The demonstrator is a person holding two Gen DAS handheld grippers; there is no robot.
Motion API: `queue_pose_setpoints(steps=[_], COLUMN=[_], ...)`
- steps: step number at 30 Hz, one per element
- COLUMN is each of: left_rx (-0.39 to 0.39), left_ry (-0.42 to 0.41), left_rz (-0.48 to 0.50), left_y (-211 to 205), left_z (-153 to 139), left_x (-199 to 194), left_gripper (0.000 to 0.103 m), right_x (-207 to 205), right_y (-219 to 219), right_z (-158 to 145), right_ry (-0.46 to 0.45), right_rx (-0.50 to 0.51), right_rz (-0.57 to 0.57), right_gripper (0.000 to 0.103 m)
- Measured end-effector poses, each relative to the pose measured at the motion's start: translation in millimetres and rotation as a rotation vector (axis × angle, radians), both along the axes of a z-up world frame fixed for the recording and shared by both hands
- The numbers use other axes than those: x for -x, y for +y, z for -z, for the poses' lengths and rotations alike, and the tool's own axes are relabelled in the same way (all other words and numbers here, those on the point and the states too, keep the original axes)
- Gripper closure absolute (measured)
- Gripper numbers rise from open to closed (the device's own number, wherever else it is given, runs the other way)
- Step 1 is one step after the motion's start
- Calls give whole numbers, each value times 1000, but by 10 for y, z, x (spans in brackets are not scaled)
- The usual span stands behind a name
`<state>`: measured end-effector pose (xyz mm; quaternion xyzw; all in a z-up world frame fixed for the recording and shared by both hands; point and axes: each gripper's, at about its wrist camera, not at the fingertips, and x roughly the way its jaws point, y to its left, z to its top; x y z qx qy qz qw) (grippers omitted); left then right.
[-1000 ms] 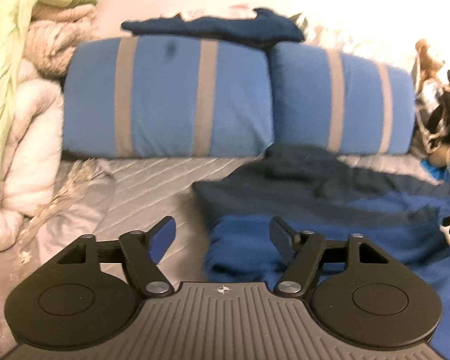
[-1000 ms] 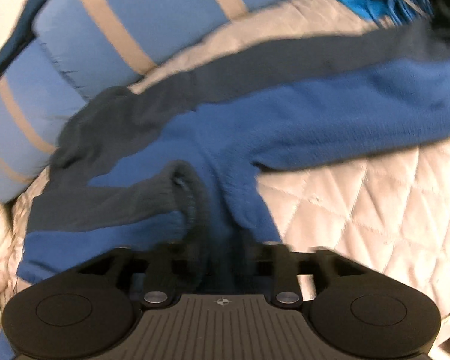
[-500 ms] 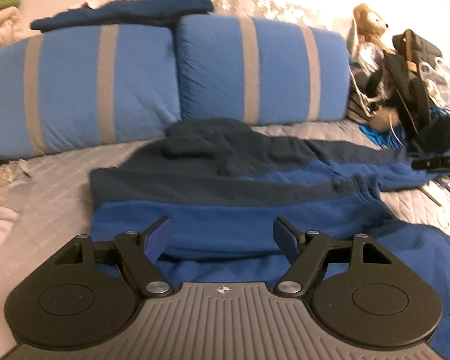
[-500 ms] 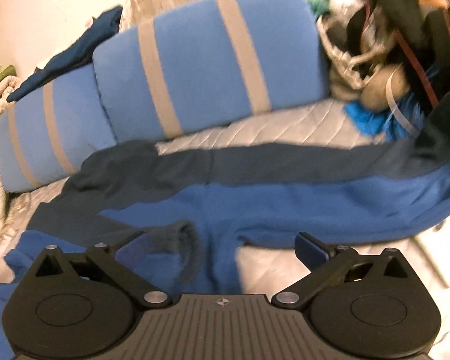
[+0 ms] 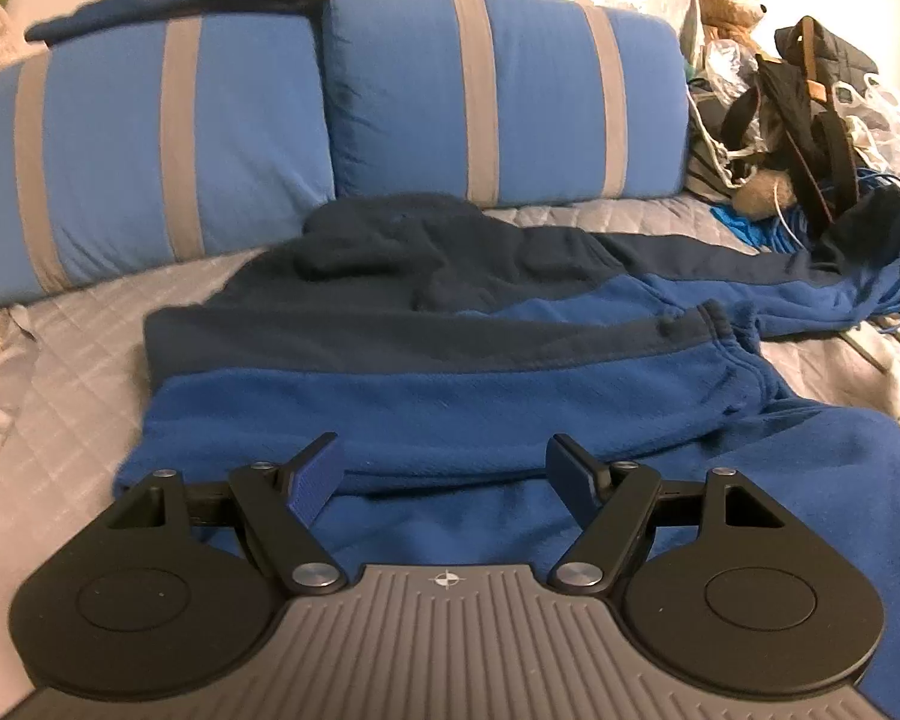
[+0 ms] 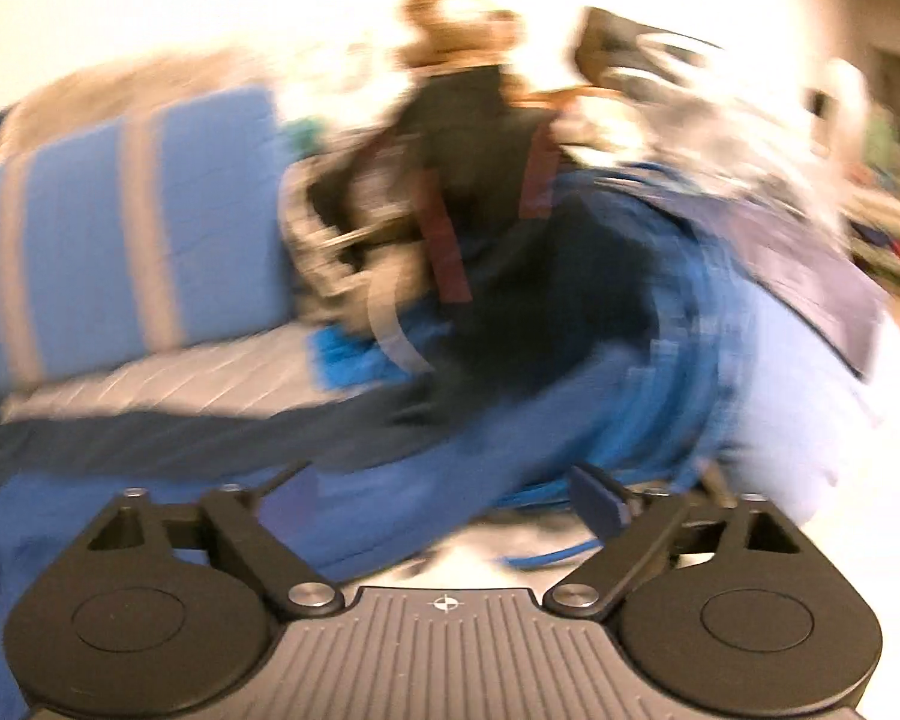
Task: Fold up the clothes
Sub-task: 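Reach the right tool to the other sleeve cuff and grasp it, then carry the held sleeve across the jacket body with the right tool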
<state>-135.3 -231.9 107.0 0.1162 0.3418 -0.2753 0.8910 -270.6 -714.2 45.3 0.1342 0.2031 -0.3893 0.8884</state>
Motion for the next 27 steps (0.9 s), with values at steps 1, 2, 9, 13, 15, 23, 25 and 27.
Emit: queue_pose_setpoints(steps=[1,2,9,13,15,23,25,27], left_rx=[2,3,25,39,49,76,67,47], left_ry=[7,13,49,70,78,96,98,99], left_rz=[-2,-4,-8,-9,-7,-11,-14,-21], left_y=[-6,-5,1,7,17,36,21,-4], left_z=[6,11,39,50,52,61,64,68], left_x=[-13,-19,-75,-107,-118,-140,-141,-143], left_gripper=[29,29,29,29,29,29,29,29], right_x=[42,79,138,5,-83,-245,-264,-293], right_y=[-121,-201,-724,-770,-812,-836,-731,-583], right_z=[-14,-19,-62,-104,-115,-204,-290,-394], right_ry=[-7,-12,-34,4,32,76,59,41], right_rx=[7,13,28,85,108,133,130,123], right_rz=[34,59,167,145,154,110,67,7], right_gripper=[24,30,55,56,57,94,94,95])
